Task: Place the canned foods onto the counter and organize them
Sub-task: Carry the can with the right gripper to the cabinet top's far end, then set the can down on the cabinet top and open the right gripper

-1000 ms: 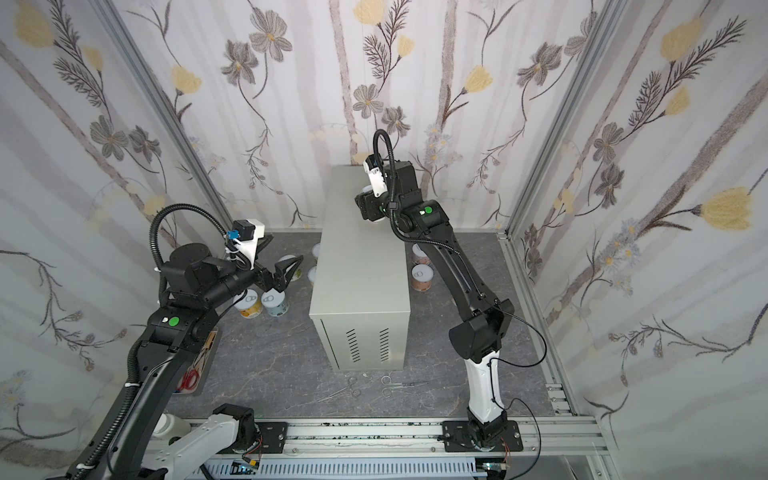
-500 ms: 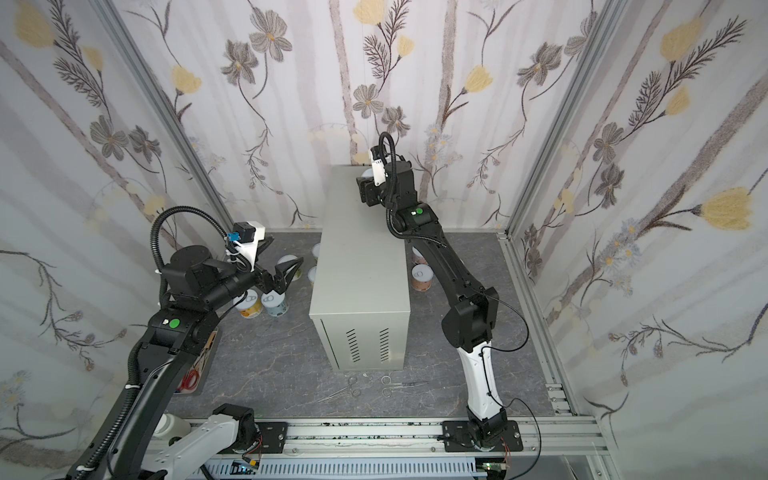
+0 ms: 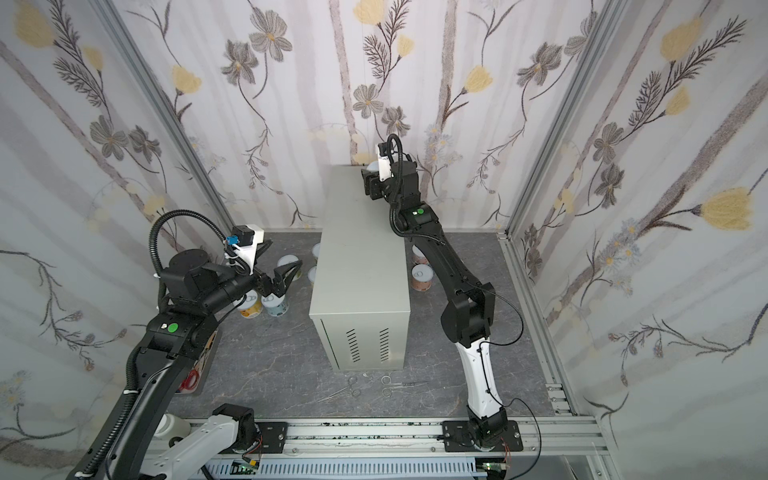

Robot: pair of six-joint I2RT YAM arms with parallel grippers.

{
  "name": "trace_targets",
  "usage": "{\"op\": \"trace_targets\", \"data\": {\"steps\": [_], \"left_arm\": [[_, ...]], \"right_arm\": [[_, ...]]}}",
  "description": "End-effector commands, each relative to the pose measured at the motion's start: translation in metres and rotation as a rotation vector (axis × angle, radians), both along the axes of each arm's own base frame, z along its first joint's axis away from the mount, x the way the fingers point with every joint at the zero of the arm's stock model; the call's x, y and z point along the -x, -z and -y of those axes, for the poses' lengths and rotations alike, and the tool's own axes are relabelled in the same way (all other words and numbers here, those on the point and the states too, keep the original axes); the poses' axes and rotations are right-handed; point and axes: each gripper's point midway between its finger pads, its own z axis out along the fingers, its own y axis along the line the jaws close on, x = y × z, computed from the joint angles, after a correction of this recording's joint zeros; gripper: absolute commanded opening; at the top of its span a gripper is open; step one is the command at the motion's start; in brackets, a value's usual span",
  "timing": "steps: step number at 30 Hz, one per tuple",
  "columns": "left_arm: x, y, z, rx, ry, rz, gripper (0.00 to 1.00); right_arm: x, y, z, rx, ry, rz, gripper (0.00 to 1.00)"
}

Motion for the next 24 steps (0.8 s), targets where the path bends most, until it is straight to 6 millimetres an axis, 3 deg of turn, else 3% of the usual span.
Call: {"op": "trace_targets", "data": {"steps": [1, 24], "left_arm": [[0.0, -0.004, 0.001, 0.006, 0.007, 0.017, 1.0], [0.004, 0.0, -0.002, -0.008, -0.005, 0.015, 1.0]], "right_arm": [[0.004, 0.064, -0.006, 0.1, -0.041, -0.194, 0.74], [-0.003, 0.055, -0.009, 0.065, -0.063, -0.143, 0.81]]}}
